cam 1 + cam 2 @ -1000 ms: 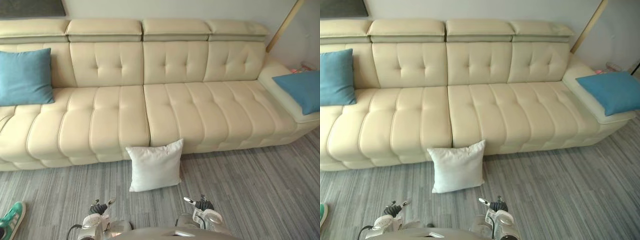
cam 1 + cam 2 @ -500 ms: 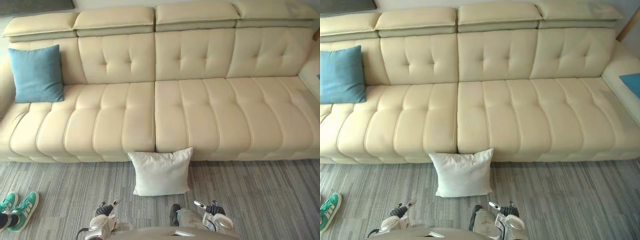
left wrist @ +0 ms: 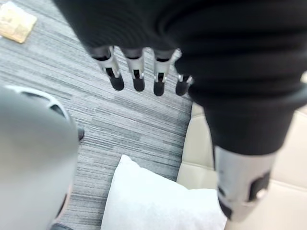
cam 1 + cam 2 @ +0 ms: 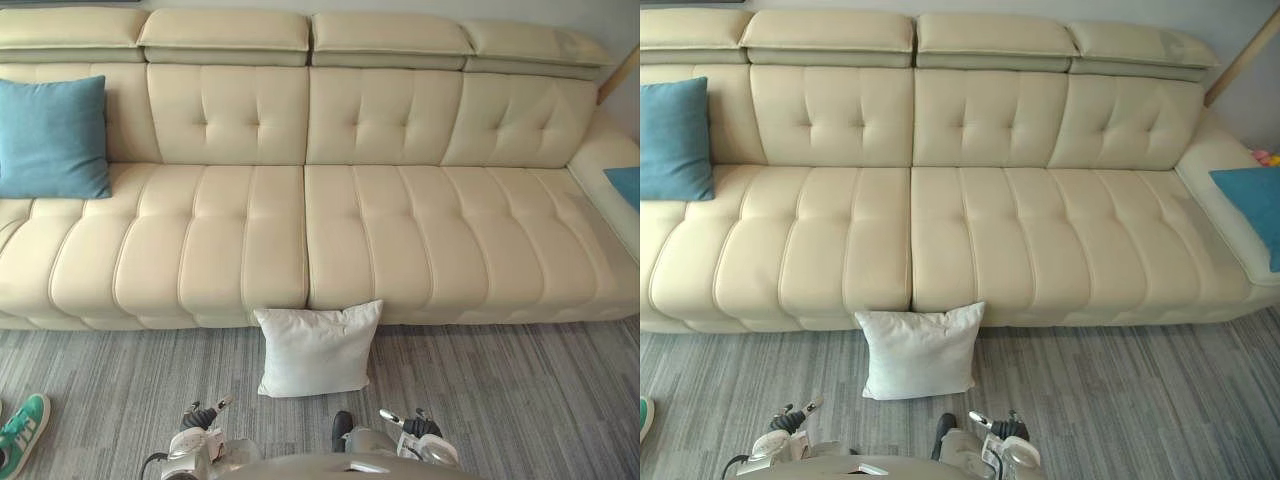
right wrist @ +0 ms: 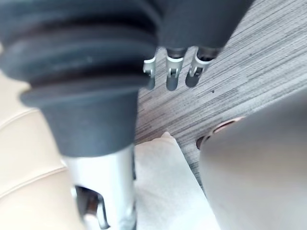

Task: Pick up cushions and gather them together orderly.

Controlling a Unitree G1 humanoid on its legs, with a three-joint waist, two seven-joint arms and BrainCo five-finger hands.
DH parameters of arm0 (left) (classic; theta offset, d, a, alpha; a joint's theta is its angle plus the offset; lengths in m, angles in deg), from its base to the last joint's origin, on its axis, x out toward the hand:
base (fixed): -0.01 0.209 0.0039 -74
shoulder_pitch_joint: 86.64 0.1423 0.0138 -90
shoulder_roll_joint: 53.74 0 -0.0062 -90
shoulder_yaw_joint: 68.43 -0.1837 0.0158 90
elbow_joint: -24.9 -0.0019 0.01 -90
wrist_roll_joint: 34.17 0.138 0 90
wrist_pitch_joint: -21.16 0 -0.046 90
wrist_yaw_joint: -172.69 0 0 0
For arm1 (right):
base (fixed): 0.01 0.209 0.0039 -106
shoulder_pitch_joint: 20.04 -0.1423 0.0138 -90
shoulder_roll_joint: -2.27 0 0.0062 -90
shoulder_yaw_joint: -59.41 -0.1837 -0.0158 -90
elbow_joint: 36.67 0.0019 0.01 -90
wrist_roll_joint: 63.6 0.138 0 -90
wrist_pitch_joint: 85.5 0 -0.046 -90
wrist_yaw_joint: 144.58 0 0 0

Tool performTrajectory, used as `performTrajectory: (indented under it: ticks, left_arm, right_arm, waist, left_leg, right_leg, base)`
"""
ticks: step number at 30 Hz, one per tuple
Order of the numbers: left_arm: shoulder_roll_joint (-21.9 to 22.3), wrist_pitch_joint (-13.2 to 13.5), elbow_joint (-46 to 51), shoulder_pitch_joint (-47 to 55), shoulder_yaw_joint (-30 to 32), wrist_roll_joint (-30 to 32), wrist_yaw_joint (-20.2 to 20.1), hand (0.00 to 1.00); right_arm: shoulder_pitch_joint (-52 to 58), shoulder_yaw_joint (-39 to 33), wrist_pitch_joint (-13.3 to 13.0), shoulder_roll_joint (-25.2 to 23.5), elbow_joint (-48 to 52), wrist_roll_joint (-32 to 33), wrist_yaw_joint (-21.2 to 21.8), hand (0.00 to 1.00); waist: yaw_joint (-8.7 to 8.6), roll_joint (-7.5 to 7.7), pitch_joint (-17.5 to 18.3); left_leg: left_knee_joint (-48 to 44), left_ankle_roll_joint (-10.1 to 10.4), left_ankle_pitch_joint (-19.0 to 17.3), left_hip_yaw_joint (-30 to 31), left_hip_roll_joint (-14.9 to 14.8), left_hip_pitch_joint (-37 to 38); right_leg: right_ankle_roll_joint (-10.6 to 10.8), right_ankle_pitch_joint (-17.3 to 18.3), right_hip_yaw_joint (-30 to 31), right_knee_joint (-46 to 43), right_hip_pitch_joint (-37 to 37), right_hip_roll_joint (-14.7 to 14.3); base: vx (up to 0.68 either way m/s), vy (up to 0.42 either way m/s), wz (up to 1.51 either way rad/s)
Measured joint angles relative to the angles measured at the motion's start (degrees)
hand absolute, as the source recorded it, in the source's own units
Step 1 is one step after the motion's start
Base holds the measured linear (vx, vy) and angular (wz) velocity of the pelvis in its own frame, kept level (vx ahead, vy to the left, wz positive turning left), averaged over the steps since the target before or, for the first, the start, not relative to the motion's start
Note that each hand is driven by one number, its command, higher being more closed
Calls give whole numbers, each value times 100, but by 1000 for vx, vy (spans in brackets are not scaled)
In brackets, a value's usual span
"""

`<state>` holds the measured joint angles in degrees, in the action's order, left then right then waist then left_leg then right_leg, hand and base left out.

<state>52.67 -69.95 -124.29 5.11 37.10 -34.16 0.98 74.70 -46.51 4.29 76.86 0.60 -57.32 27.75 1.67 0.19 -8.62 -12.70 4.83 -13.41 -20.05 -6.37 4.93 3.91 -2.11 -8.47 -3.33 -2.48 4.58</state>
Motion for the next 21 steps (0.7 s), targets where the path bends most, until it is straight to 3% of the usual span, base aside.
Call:
performTrajectory:
  ticks: [5,8,16,19,21]
  left_arm:
    - [14,3,0,2,-127,15,5,0]
    - [-12,0,67,-142,-261,-3,41,0]
    - [-173,121,1067,-1322,-718,-966,524,0]
    - [-334,236,1369,-1671,-718,-1125,677,0]
    - [-526,286,1503,-2145,-714,-1286,795,0]
  right_arm:
    - [-12,20,-1,37,-21,-5,-2,0]
    - [-299,436,28,183,14,-81,-49,0]
    - [-2036,1362,-3,450,1576,-251,-466,0]
    - [-2535,1368,-19,690,1890,-457,-728,0]
    - [-3159,1369,-3,872,1950,-599,-899,0]
  waist:
    - [16,-56,17]
    - [69,-79,-213]
    - [65,-65,-1462]
    - [43,-79,-1595]
    - [13,-91,-1935]
  left_leg:
    - [267,-88,154,39,66,19]
    - [331,-52,291,99,82,-217]
    - [-1932,-203,-185,383,-353,-2841]
    - [-2375,-259,-270,383,-469,-3693]
    - [-2670,-272,-273,375,-577,-4335]
  right_leg:
    - [-15,-151,-4,262,72,-18]
    - [-54,-146,-28,20,-282,8]
    - [-264,198,3,-1966,-2818,98]
    - [-308,119,109,-2195,-3641,71]
    - [-358,-62,187,-2267,-4224,19]
  base:
    - [-39,-18,-1]
    - [-131,-46,8]
    - [-270,-58,6]
    - [-234,-38,-20]
    - [-167,-28,-20]
